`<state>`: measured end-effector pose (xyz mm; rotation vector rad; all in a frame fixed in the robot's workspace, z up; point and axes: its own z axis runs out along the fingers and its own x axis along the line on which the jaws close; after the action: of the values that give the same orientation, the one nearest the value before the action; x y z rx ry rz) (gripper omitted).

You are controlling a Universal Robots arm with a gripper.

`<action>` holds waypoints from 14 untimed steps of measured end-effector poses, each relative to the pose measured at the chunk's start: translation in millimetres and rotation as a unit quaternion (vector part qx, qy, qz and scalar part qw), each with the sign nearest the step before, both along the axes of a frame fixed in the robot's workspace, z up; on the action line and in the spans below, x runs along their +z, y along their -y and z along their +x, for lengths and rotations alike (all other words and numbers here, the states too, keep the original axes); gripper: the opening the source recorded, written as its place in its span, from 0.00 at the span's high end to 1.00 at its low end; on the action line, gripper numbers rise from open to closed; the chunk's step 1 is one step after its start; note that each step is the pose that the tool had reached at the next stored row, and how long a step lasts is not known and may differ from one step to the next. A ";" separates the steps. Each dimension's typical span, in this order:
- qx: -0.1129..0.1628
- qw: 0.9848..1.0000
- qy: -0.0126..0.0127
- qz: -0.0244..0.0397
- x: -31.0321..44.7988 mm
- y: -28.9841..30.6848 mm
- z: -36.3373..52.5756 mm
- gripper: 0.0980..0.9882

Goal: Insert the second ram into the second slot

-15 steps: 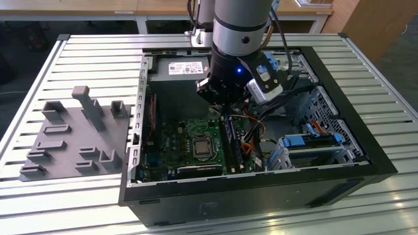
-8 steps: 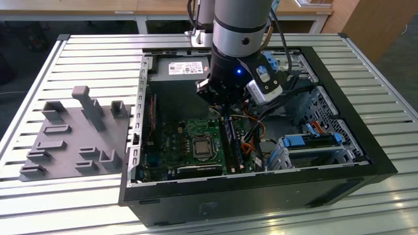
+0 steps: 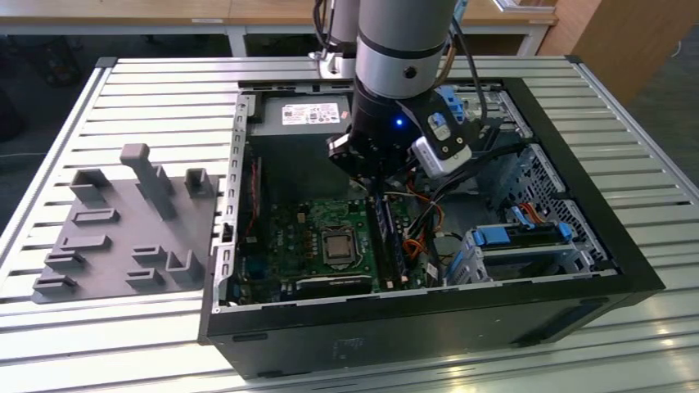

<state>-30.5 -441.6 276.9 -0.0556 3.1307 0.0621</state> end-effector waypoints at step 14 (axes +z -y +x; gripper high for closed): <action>-0.023 1.000 0.000 0.000 -6.0 1.6 0.0 0.96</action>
<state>-30.5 -443.1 270.9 0.0167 3.1293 0.0606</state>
